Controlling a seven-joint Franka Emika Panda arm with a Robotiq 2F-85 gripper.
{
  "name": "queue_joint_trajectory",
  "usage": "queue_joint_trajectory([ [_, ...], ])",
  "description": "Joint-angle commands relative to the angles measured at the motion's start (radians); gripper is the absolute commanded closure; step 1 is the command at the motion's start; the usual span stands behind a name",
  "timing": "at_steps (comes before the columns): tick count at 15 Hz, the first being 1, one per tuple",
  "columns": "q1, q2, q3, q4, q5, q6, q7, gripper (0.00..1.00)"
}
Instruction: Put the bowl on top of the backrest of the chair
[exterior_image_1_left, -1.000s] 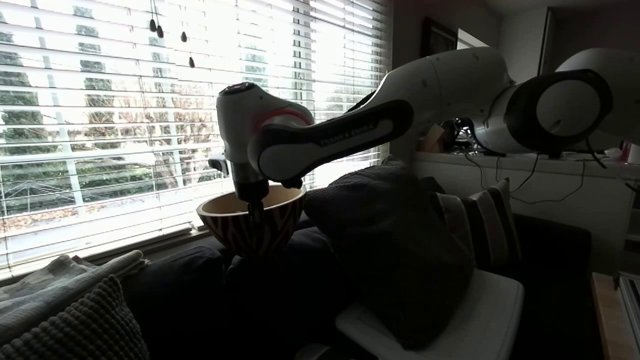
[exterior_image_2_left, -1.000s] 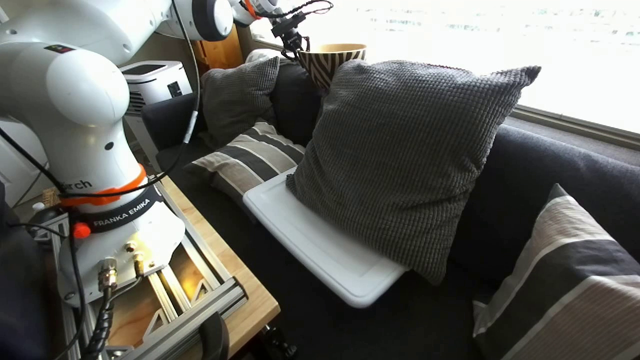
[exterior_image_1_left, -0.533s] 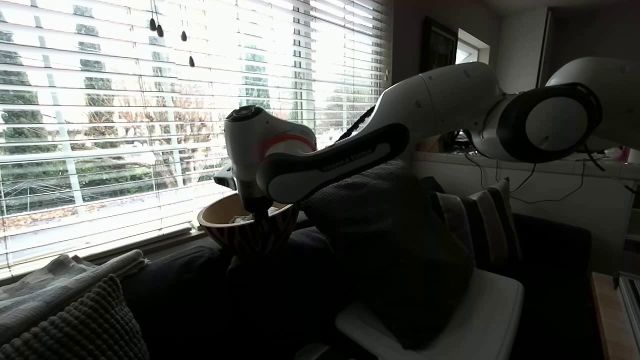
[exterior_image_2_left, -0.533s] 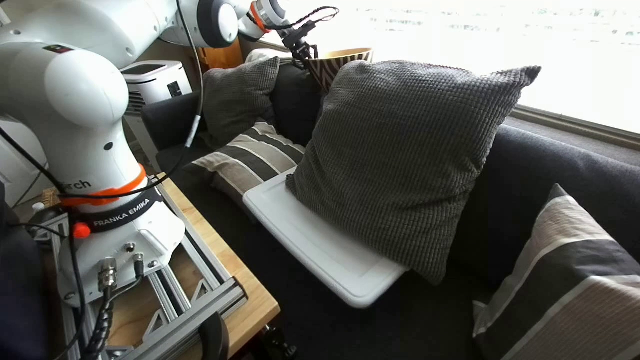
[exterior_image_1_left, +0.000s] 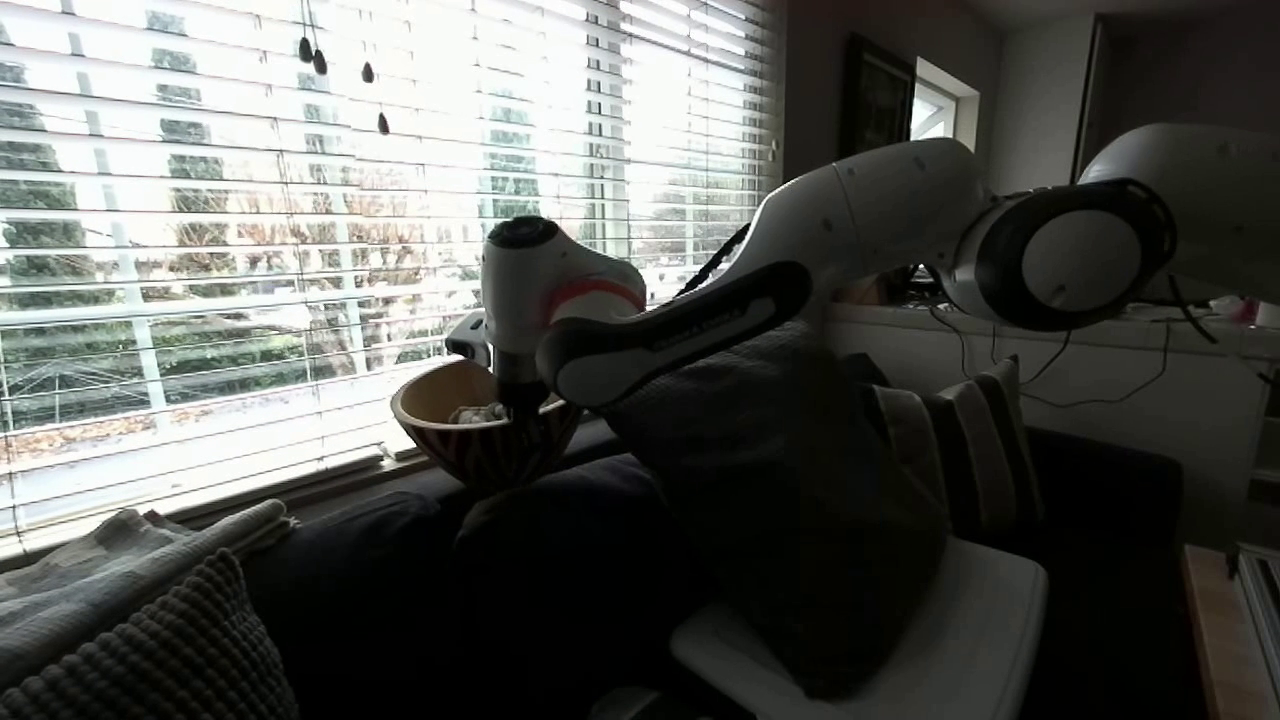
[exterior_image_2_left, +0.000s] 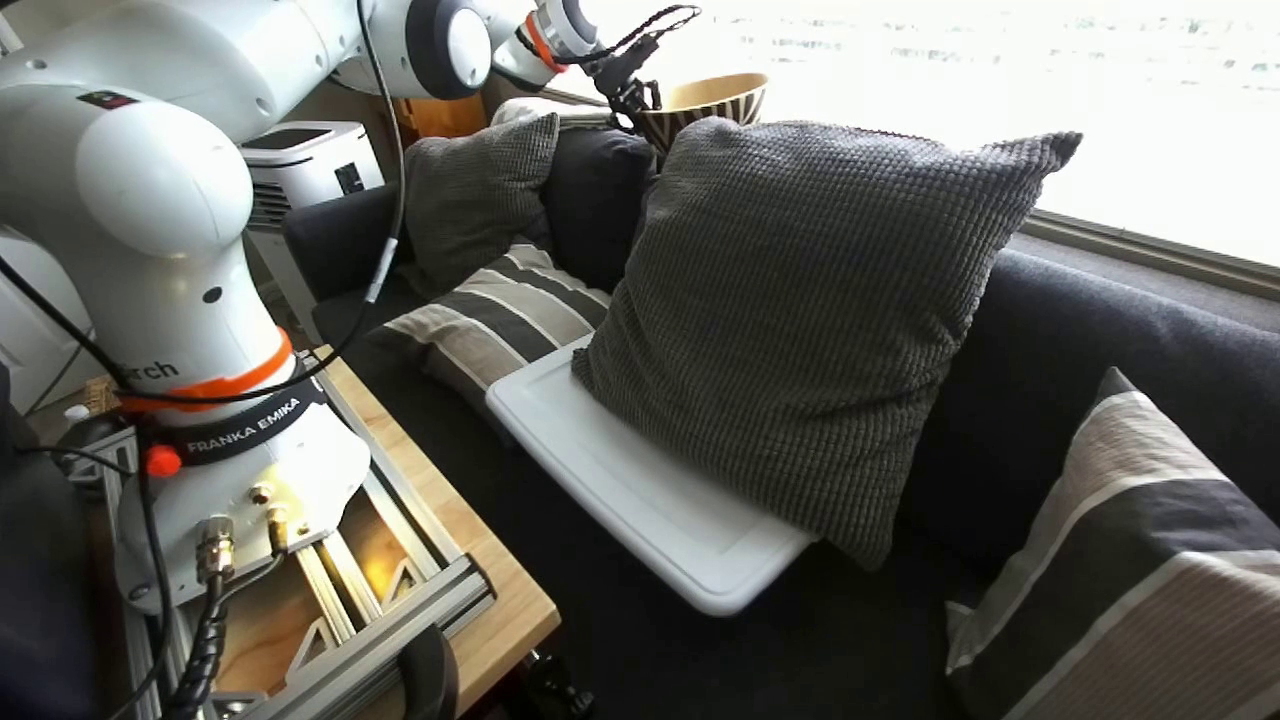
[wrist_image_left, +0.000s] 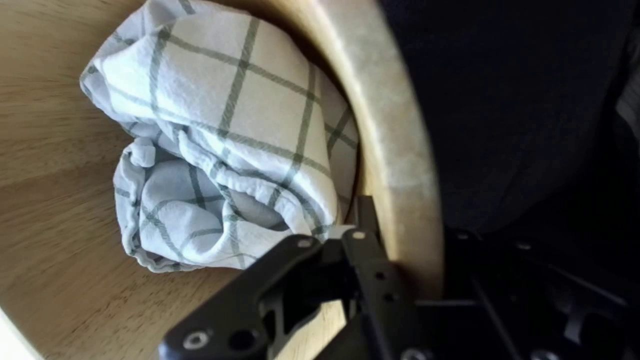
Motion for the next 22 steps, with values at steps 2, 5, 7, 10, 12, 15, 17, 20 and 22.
queue_joint_trajectory([
  [2,-0.023,0.025,-0.047,0.067,-0.044,0.110,-0.030,0.94],
  [5,-0.040,0.043,-0.059,0.080,-0.038,0.150,-0.038,0.94],
  [7,-0.050,0.054,-0.065,0.088,-0.035,0.168,-0.040,0.94],
  [10,-0.060,0.069,-0.074,0.096,-0.032,0.187,-0.037,0.94],
  [12,-0.067,0.077,-0.078,0.098,-0.030,0.196,-0.033,0.94],
  [15,-0.077,0.084,-0.087,0.102,-0.030,0.212,-0.021,0.94],
  [17,-0.081,0.087,-0.091,0.107,-0.028,0.214,-0.018,0.94],
  [20,-0.085,0.092,-0.093,0.111,-0.023,0.211,-0.010,0.52],
  [22,-0.085,0.090,-0.098,0.115,-0.025,0.218,-0.005,0.45],
])
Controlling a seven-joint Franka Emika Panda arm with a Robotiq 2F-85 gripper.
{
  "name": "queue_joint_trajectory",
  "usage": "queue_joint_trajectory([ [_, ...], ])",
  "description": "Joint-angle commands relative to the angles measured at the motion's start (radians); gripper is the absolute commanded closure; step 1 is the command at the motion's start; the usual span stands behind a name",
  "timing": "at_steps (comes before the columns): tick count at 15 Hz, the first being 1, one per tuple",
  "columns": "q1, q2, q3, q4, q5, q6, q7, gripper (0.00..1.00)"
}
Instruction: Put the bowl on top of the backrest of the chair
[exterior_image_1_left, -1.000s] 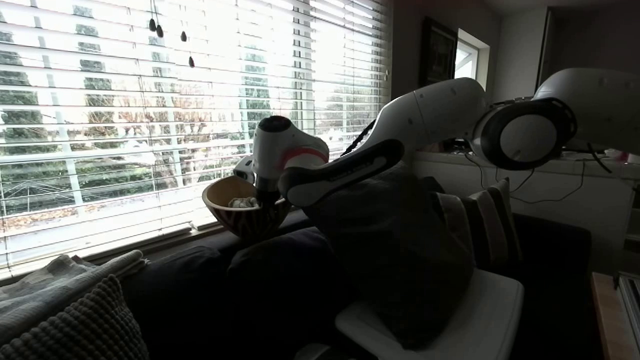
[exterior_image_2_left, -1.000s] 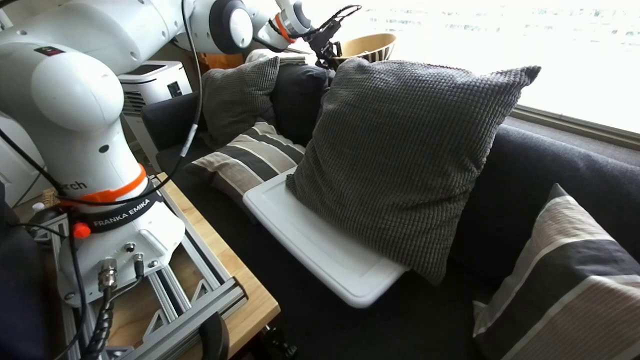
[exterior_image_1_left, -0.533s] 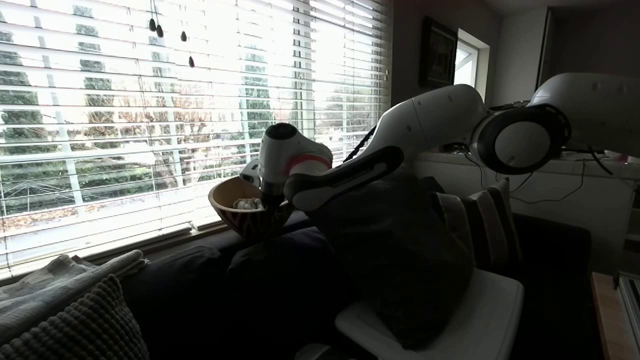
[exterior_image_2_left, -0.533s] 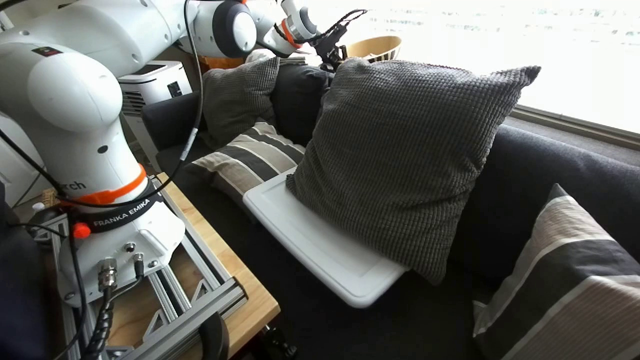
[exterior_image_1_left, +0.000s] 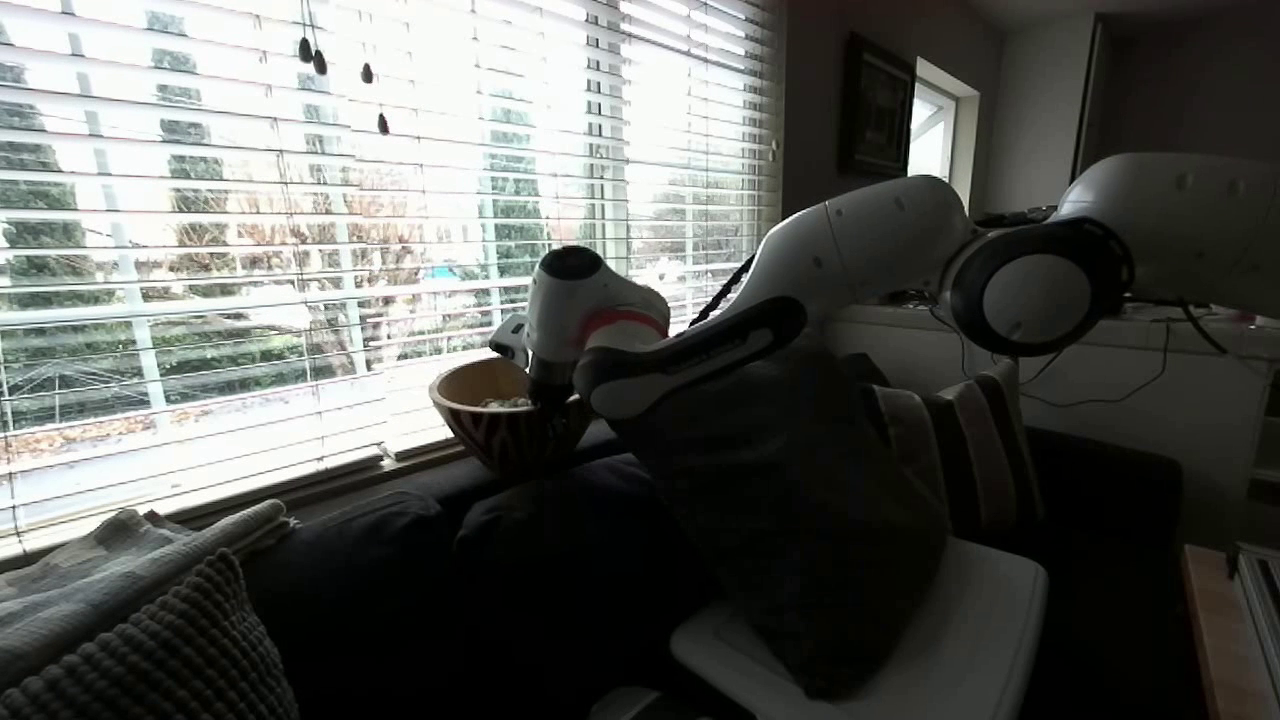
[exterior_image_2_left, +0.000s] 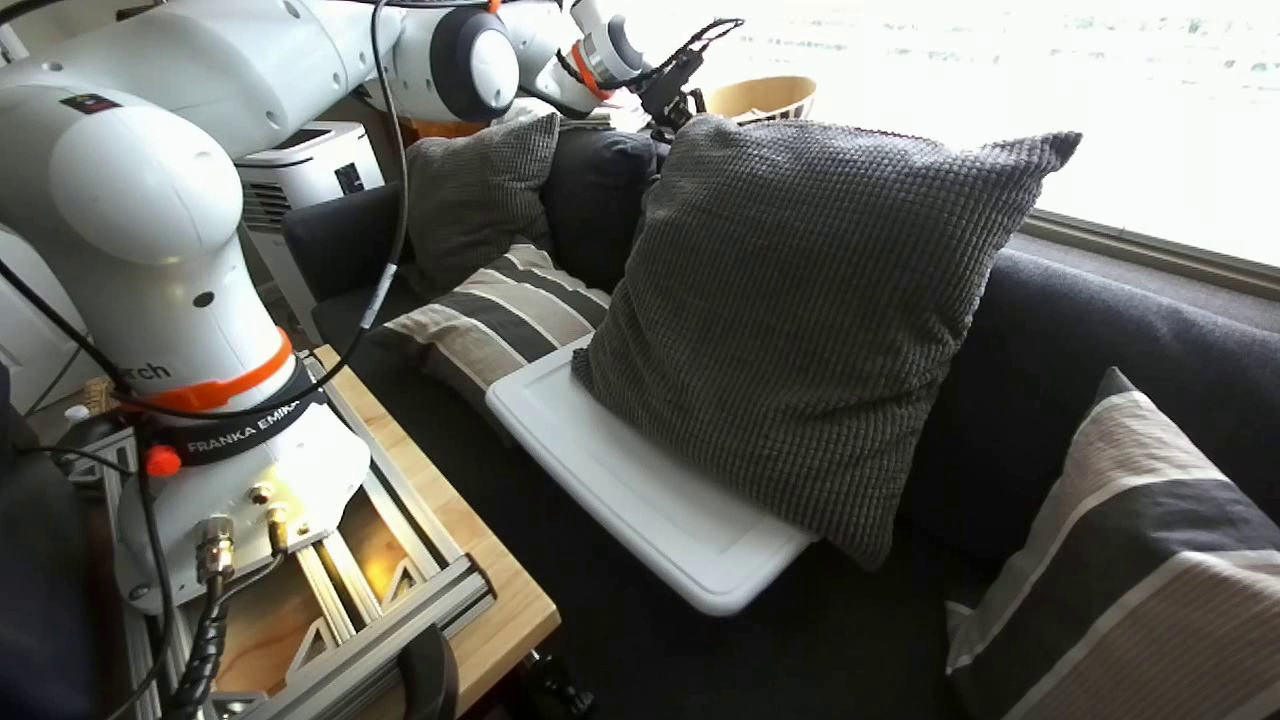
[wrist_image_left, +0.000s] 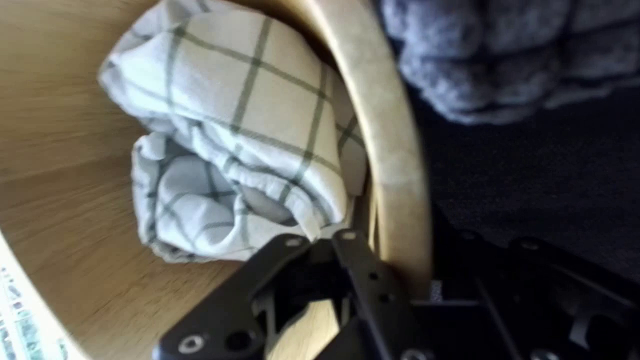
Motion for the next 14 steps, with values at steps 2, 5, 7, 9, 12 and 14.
queue_joint_trajectory([
  [2,0.004,0.011,-0.032,0.095,-0.016,0.042,0.012,0.29],
  [5,0.005,-0.011,0.005,0.089,0.019,-0.005,-0.013,0.06],
  [7,0.005,-0.031,0.035,0.078,0.051,-0.050,-0.025,0.00],
  [9,0.011,-0.059,0.071,0.071,0.100,-0.156,0.004,0.00],
  [12,0.031,-0.098,0.097,0.078,0.149,-0.327,0.085,0.00],
  [14,0.044,-0.132,0.119,0.078,0.180,-0.436,0.140,0.01],
])
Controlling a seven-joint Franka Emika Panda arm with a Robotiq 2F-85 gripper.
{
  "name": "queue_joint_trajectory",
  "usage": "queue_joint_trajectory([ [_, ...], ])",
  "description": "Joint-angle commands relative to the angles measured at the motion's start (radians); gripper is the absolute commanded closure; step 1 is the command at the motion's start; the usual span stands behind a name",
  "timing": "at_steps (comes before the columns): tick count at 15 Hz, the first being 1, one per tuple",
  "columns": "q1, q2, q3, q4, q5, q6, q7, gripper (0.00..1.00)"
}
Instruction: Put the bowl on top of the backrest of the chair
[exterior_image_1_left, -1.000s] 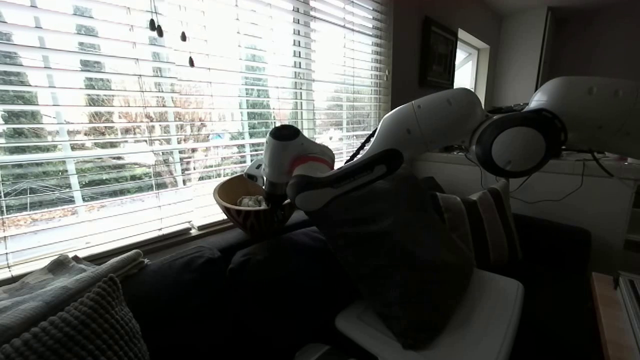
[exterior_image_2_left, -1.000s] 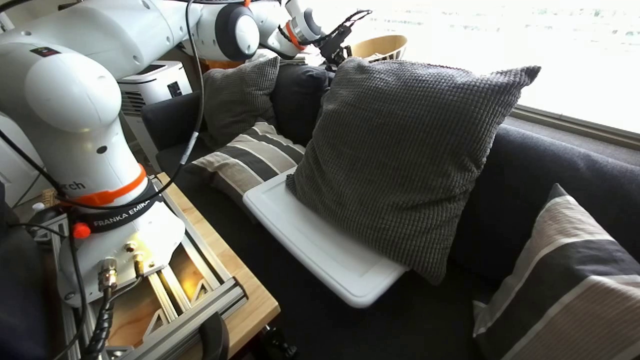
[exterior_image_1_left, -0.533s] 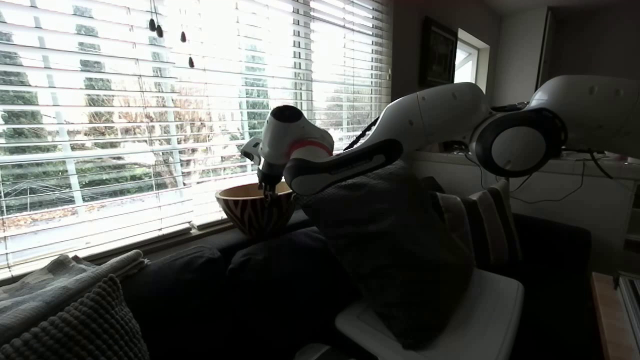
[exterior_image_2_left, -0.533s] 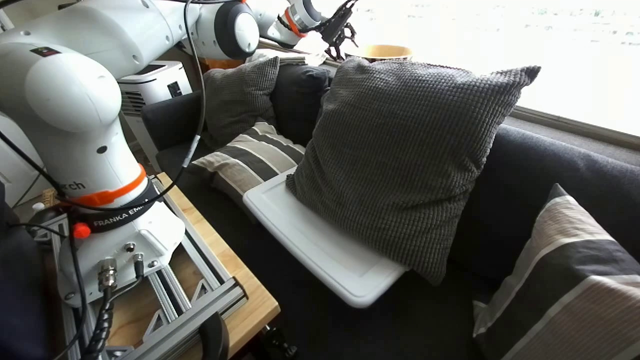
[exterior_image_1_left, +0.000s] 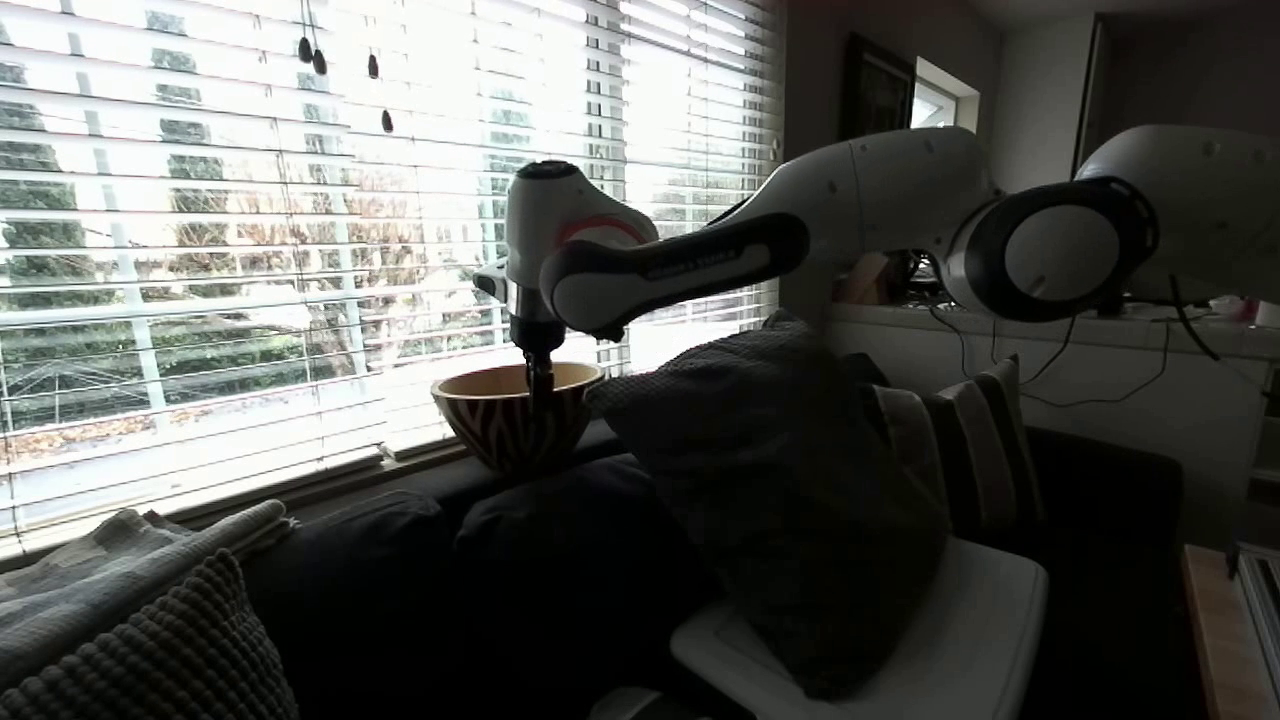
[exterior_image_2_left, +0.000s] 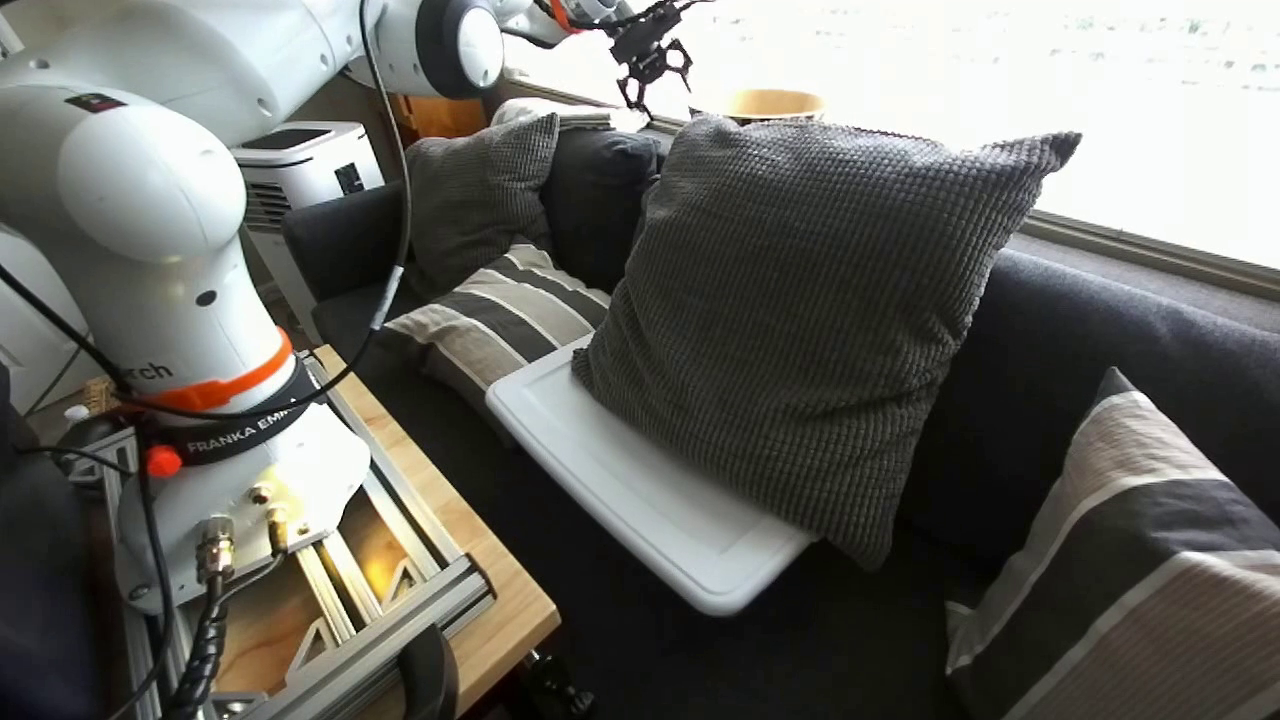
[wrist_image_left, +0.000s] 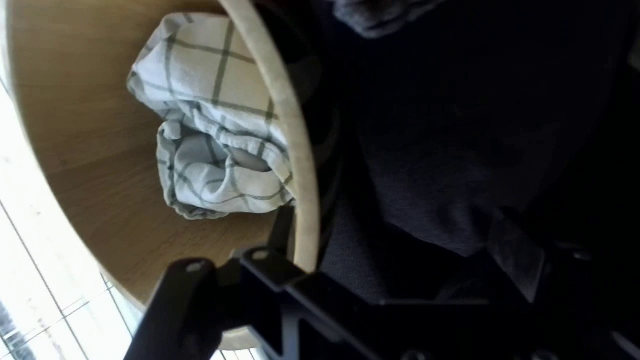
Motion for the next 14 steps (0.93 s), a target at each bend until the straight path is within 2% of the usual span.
queue_joint_trajectory([
  [1,0.020,-0.065,0.041,-0.011,0.070,-0.180,0.103,0.00],
  [4,0.008,-0.097,0.092,-0.014,0.137,-0.267,0.174,0.00],
  [8,0.001,-0.143,0.099,-0.023,0.177,-0.329,0.360,0.00],
  [14,-0.034,-0.187,0.159,-0.044,0.281,-0.299,0.584,0.00],
])
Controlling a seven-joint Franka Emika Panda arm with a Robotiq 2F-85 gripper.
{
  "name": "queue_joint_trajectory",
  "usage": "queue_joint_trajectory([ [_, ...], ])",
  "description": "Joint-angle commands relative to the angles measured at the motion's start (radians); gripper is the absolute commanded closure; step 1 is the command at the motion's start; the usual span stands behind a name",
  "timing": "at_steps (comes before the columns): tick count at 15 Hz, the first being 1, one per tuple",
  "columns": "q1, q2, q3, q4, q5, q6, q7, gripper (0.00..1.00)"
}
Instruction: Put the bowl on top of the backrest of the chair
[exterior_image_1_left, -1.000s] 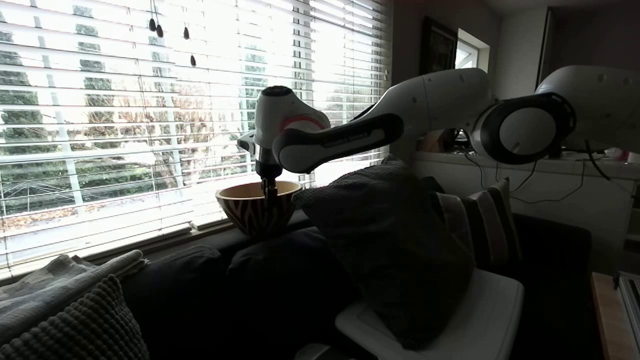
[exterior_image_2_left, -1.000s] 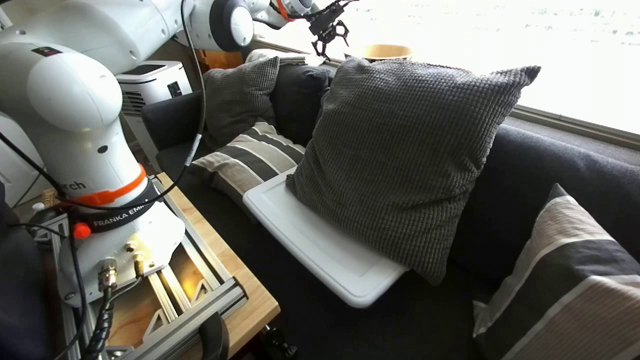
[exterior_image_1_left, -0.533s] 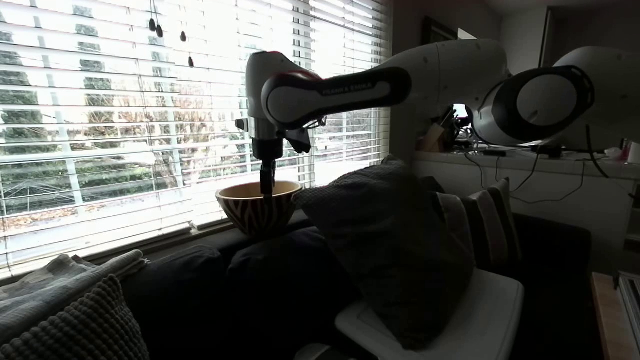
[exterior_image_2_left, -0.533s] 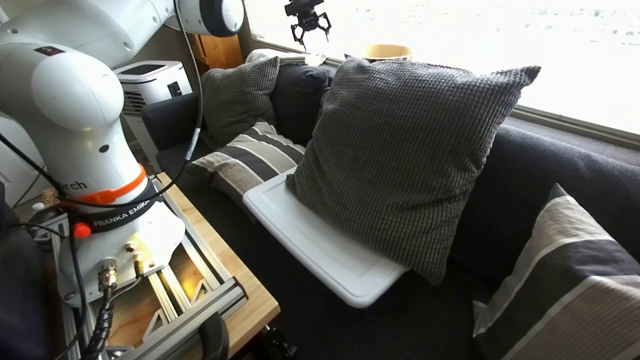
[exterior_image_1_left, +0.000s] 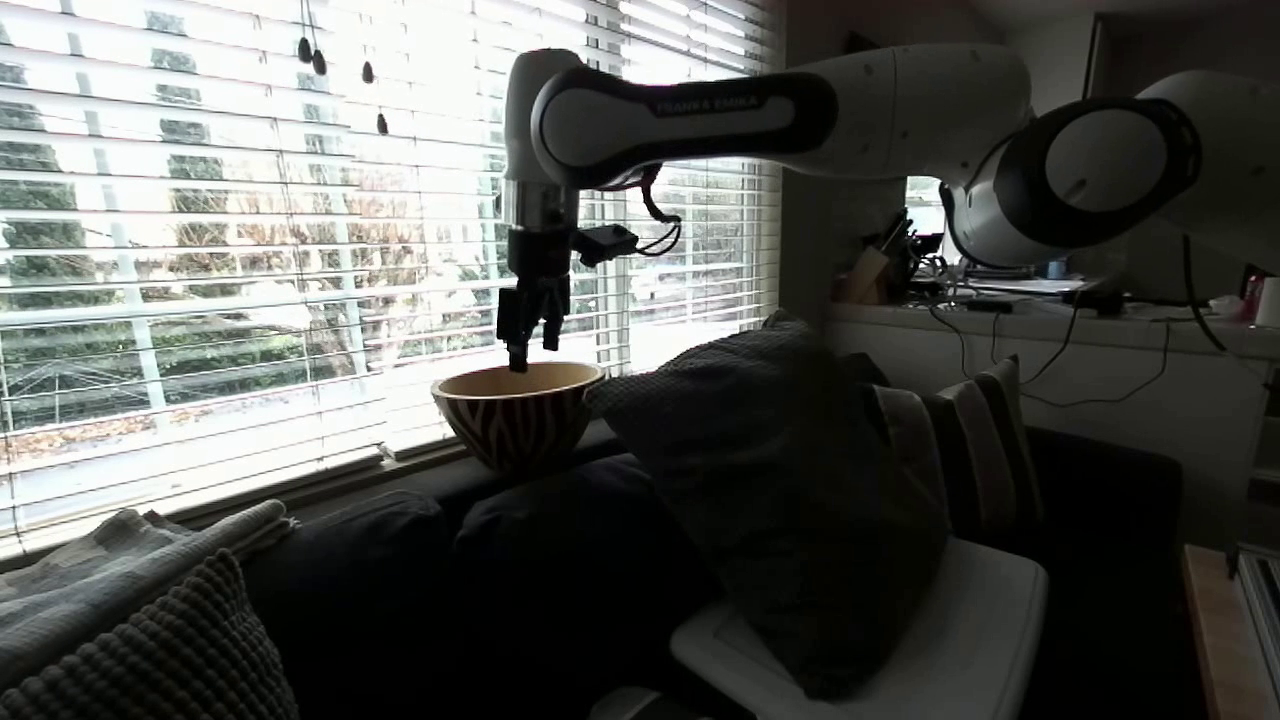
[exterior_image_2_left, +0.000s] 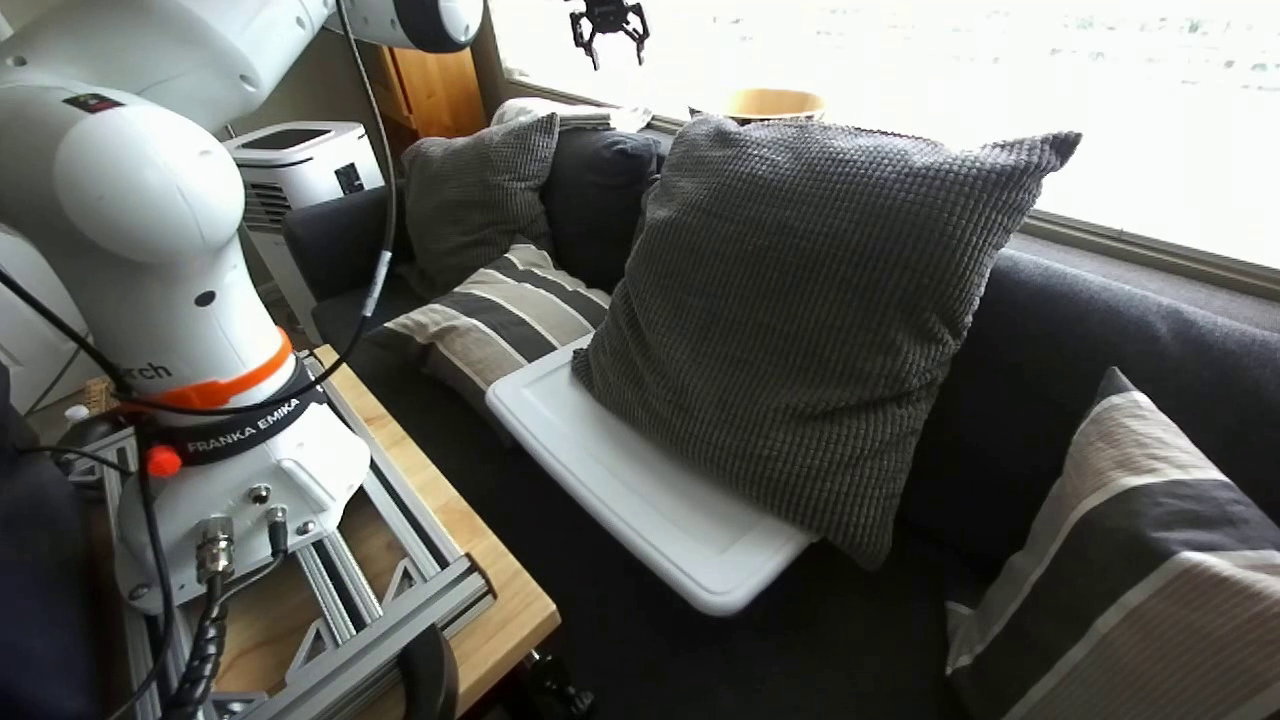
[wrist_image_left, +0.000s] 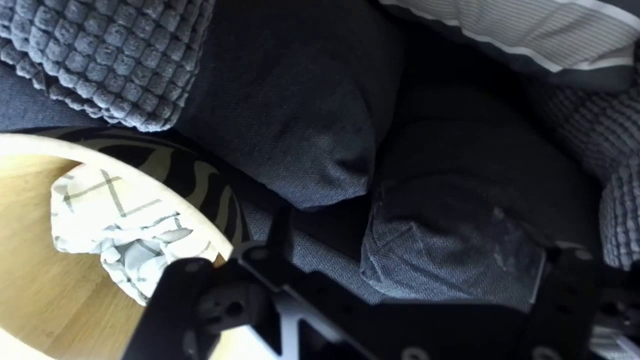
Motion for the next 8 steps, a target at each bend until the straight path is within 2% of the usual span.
queue_joint_trajectory([
  [1,-0.028,-0.031,0.048,-0.046,0.081,0.014,0.142,0.00],
  [2,-0.032,-0.031,0.057,-0.047,0.100,0.016,0.178,0.00],
  [4,-0.030,-0.036,0.066,-0.070,0.090,-0.002,0.093,0.00],
  [5,-0.018,-0.009,0.045,-0.011,0.069,0.001,0.113,0.00],
  [8,-0.018,-0.009,0.056,-0.028,0.069,0.001,0.103,0.00],
])
